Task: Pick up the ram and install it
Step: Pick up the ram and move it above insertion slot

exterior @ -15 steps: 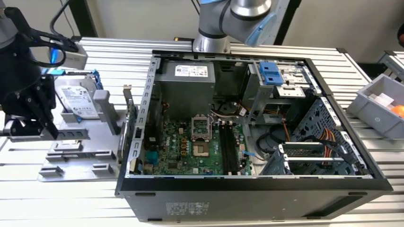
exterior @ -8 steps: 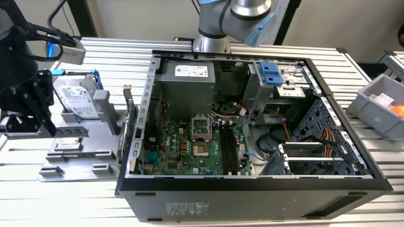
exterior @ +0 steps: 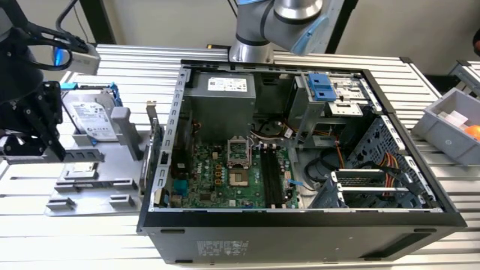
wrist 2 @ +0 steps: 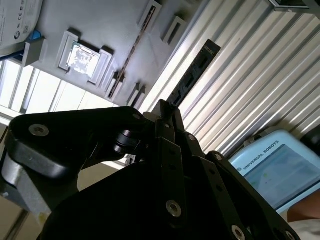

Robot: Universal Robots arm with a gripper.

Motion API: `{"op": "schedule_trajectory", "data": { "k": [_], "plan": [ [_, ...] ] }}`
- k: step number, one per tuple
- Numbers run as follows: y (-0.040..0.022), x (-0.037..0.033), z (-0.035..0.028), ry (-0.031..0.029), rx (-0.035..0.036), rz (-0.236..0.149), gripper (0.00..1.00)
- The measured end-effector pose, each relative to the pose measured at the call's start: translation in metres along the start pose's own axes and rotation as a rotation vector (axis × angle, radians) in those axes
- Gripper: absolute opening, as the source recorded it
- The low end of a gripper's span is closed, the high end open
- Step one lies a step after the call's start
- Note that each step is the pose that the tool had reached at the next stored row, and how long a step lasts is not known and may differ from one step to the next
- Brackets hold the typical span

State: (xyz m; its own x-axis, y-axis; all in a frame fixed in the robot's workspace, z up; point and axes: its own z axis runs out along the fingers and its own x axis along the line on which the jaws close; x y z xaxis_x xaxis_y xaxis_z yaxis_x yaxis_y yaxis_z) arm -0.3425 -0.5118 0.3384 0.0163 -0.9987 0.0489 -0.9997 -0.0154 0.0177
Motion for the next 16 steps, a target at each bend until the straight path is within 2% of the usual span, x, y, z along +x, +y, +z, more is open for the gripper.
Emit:
{"op": "schedule_trajectory", "data": {
  "k": [16],
  "plan": [
    [0.0008,0.0009,-0.0184,0.0001,-0.0002,0.001,0.00]
  ]
}}
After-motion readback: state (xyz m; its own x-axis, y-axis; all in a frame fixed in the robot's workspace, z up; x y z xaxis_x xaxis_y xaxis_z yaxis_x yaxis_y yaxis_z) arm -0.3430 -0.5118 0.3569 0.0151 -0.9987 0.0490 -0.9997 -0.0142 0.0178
